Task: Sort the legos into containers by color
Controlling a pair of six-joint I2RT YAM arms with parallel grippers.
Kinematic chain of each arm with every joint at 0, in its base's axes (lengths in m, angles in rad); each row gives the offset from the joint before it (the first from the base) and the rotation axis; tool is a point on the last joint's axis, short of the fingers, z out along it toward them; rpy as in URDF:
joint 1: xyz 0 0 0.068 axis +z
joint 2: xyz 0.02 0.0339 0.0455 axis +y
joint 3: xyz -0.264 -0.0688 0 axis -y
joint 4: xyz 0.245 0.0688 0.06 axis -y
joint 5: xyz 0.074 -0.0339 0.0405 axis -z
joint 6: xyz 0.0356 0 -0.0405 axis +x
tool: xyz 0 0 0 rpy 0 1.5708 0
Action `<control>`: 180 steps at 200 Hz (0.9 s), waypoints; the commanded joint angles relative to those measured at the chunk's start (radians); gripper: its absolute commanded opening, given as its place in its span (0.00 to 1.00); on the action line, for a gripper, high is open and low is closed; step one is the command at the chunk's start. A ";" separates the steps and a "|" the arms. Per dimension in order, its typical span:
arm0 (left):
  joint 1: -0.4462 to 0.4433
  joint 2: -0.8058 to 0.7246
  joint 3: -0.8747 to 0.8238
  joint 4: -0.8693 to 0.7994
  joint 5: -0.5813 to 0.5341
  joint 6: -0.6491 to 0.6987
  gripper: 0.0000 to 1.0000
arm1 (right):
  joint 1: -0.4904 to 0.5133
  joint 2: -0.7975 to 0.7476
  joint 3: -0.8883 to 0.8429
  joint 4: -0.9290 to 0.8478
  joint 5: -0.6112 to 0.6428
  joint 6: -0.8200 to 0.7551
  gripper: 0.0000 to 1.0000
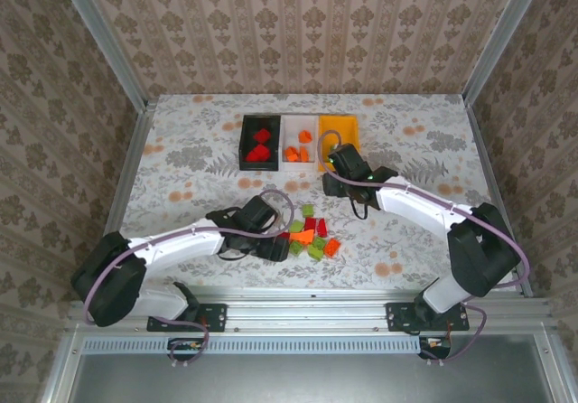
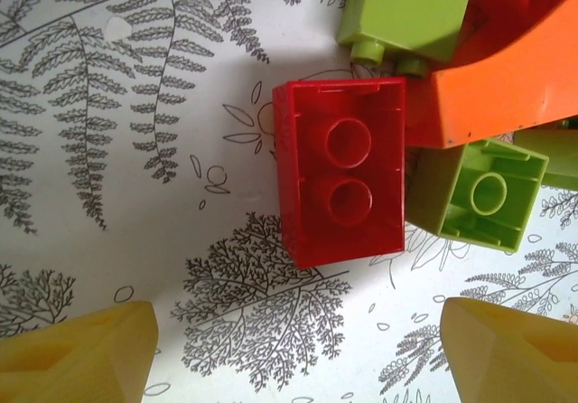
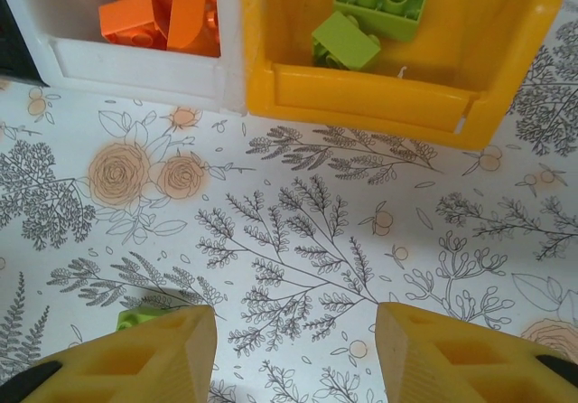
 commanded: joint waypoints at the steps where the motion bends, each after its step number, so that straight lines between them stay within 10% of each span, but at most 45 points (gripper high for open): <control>1: -0.004 0.011 0.036 0.027 -0.013 0.031 0.84 | -0.009 -0.028 -0.017 0.005 0.031 0.015 0.51; 180: 0.105 0.177 0.045 0.189 0.009 0.049 0.54 | -0.027 -0.078 -0.066 0.000 0.045 0.016 0.51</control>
